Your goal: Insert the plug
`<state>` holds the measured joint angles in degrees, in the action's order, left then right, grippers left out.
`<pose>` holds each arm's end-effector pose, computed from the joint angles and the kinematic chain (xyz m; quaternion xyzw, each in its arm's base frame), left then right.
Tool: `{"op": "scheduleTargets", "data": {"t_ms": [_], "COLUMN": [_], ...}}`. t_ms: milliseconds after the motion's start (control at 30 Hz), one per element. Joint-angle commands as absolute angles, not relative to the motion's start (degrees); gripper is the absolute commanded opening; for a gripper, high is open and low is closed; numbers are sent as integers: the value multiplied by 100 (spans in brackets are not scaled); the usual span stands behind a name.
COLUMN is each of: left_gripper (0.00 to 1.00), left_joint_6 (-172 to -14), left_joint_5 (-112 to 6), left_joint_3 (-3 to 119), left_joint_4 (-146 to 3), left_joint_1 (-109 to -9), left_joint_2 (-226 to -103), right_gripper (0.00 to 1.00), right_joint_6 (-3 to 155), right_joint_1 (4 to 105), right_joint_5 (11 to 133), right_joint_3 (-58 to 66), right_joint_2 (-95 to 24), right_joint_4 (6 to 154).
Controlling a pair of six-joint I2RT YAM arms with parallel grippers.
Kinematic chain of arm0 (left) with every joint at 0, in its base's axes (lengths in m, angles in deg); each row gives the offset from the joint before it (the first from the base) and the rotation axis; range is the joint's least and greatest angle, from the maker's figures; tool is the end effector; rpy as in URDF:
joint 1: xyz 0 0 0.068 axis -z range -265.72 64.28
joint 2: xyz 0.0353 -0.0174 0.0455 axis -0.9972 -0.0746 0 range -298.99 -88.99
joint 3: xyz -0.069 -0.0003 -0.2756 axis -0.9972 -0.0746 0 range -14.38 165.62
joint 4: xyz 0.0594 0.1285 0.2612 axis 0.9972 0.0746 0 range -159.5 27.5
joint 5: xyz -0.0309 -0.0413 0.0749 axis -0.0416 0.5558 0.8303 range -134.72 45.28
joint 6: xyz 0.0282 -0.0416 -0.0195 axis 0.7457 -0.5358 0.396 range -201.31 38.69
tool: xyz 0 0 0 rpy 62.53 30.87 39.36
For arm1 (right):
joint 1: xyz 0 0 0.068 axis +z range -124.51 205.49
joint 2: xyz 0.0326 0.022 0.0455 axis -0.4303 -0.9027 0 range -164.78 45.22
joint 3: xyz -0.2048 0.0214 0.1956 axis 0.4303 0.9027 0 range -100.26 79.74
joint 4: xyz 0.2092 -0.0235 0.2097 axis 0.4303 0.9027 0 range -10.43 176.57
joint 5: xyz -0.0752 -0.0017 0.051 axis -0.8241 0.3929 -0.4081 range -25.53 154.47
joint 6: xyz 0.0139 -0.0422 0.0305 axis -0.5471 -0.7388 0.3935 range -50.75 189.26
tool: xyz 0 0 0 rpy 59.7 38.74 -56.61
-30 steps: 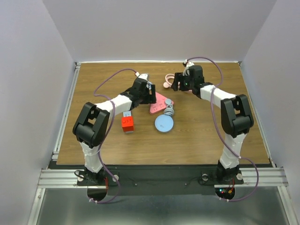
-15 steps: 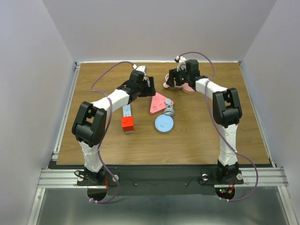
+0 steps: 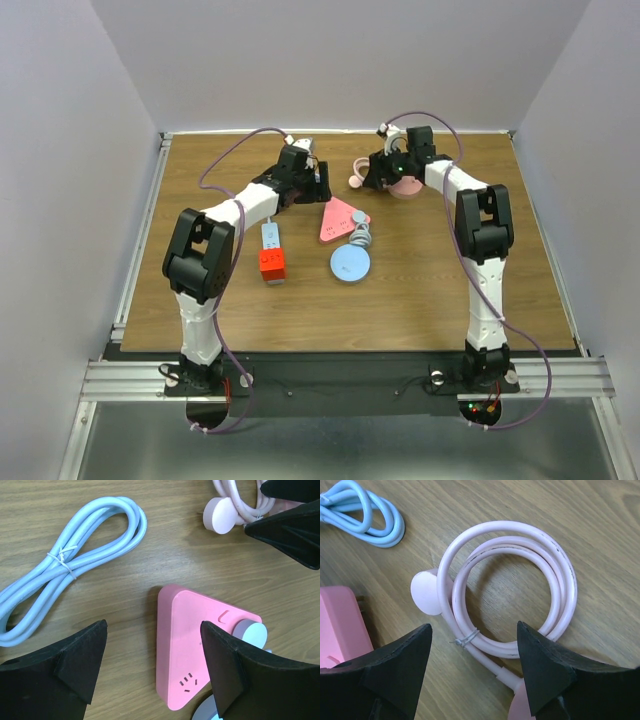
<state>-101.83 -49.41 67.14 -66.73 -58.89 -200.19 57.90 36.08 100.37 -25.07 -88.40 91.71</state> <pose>0.4336 -0.2226 0.2239 0.0679 0.8733 -0.2260 0.4261 0.5509 0.1242 0.1619 -0.2904 0.8253 0.2778 0.3967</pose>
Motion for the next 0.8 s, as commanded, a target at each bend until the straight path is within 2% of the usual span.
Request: {"op": "scheduleTargets", "data": {"t_ms": [0, 433, 533, 567, 633, 667, 767], "left_gripper": [86, 89, 89, 89, 89, 89, 89], "left_joint_6": [-10074, -10012, -10012, -10021, -10021, -10030, -10074], "left_joint_5": [-5026, -5791, -5756, -5712, -5703, -5738, -5922], "left_joint_3": [7052, 6903, 6876, 6868, 6868, 6868, 6841], "left_joint_4": [-6625, -6809, -6792, -6783, -6774, -6783, -6862], "left_joint_1": [-5953, -5936, -5918, -5918, -5918, -5909, -5901], "left_joint_2": [-19999, -20280, -20439, -20500, -20553, -20597, -20641], "right_gripper": [74, 72, 56, 47, 37, 29, 19], "right_joint_6": [5397, 4703, 4649, 4693, 4780, 4868, 4974], "right_joint_1": [3612, 3788, 3885, 3902, 3911, 3911, 3911], "right_joint_5": [10235, 9787, 9620, 9550, 9497, 9479, 9514], "right_joint_3": [-2792, -2634, -2652, -2652, -2652, -2643, -2529], "right_joint_2": [-9065, -9083, -9109, -9110, -9075, -9048, -8908], "right_joint_4": [9714, 10109, 10198, 10215, 10207, 10207, 10198]}}
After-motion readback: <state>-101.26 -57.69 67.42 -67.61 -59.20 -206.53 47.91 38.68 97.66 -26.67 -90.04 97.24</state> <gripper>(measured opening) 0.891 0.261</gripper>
